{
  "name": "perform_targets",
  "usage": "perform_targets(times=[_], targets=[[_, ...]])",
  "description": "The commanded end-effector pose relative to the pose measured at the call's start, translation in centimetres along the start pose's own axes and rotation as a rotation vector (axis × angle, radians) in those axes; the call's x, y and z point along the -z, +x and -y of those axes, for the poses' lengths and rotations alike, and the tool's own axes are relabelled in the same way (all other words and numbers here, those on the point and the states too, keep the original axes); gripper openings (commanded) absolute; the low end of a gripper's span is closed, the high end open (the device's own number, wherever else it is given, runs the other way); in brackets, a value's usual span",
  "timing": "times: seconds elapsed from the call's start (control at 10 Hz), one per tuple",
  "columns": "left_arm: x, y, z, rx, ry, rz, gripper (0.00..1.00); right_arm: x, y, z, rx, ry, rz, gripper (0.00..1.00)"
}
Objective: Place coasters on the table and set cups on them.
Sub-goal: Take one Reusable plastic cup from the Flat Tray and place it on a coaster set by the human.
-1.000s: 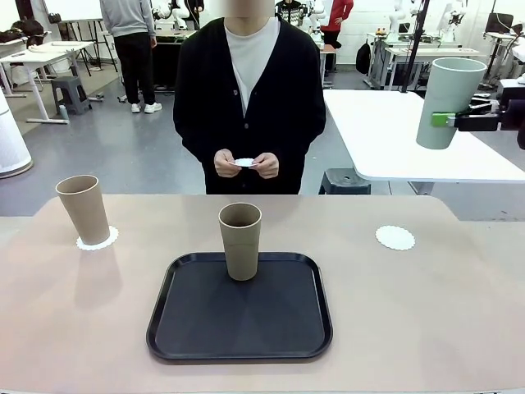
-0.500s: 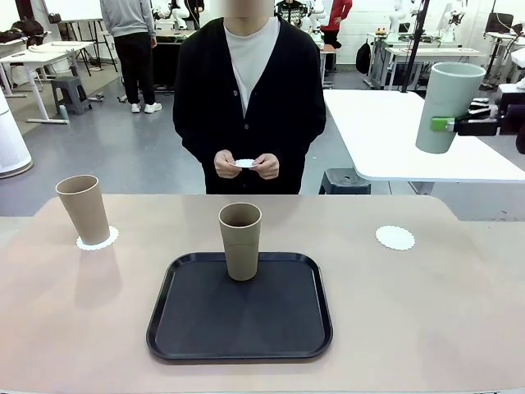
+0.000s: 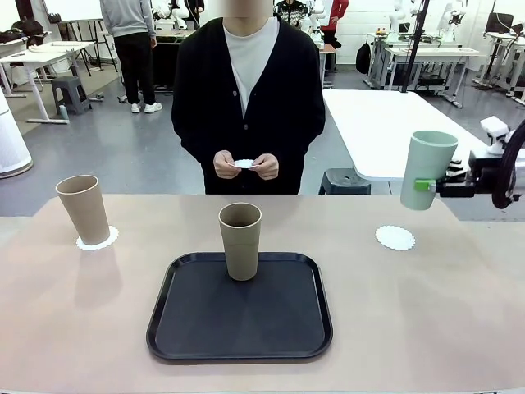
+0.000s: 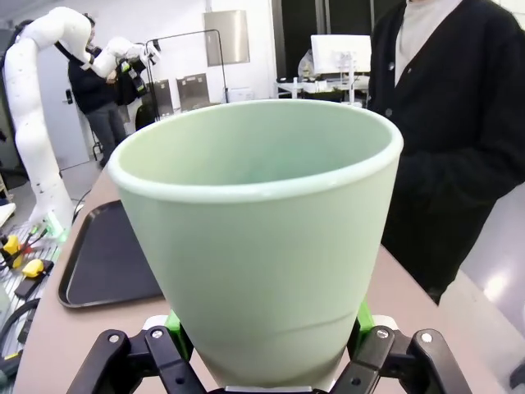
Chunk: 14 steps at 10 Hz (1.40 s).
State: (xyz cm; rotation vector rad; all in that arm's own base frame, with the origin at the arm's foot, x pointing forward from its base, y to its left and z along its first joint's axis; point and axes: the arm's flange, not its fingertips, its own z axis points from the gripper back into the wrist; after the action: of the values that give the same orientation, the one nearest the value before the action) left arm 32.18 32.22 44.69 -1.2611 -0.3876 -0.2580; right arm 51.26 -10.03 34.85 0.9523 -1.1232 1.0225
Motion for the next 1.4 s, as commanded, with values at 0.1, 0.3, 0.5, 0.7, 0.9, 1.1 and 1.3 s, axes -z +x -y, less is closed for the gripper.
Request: perform_targets(times=[0.1, 0.3, 0.5, 0.7, 0.9, 1.1, 1.3], targets=[[-0.1, -0.1, 0.3, 0.001, -0.002, 0.003, 1.00, 0.0, -2.7, 1.8, 0.006, 0.025, -0.021, 0.83], [-0.1, -0.1, 0.3, 0.001, -0.002, 0.003, 1.00, 0.4, -4.4, 2.4, 0.010, 0.043, -0.028, 0.83], [-0.1, -0.1, 0.3, 0.001, -0.002, 0.003, 1.00, 1.3, -6.0, 2.8, 0.026, 0.082, -0.024, 0.83], [-0.1, -0.1, 0.3, 0.001, -0.002, 0.003, 1.00, 1.9, -7.1, 3.1, 0.037, 0.097, -0.023, 0.83], [-0.1, -0.1, 0.3, 0.001, -0.002, 0.003, 1.00, 2.5, -7.9, 3.2, 0.050, 0.106, -0.025, 0.83], [-0.1, -0.1, 0.3, 0.001, -0.002, 0.003, 1.00, 2.8, -8.8, 3.6, 0.064, 0.111, -0.035, 0.83], [-0.1, -0.1, 0.3, 0.001, -0.002, 0.003, 1.00, 3.0, -9.5, 4.0, 0.065, 0.113, -0.038, 0.83]])
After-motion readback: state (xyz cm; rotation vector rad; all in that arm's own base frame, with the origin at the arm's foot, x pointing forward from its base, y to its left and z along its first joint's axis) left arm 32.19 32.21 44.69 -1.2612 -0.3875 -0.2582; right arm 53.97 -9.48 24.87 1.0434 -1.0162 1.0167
